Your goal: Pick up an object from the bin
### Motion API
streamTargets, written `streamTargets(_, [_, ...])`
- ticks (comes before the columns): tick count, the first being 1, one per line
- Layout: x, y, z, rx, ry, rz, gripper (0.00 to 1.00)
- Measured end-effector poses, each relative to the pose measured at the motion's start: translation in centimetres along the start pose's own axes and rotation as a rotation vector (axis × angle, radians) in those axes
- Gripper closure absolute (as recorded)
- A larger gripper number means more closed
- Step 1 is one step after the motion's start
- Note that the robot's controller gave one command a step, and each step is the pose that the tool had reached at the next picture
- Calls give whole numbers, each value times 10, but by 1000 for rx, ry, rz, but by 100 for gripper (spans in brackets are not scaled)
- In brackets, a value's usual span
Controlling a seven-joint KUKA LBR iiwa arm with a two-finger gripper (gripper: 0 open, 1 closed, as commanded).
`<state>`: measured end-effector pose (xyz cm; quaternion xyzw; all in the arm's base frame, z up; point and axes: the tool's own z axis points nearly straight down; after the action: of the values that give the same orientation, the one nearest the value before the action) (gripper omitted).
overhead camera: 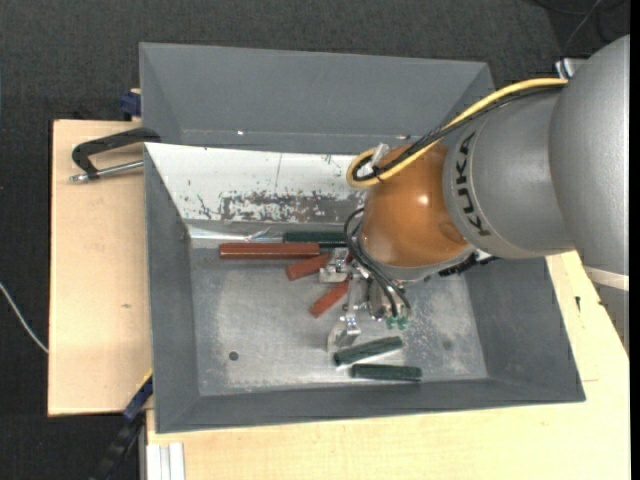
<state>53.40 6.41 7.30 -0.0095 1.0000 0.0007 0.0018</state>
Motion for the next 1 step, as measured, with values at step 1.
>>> streamTargets(1, [-6,2,-8,-1,-4,0,0])
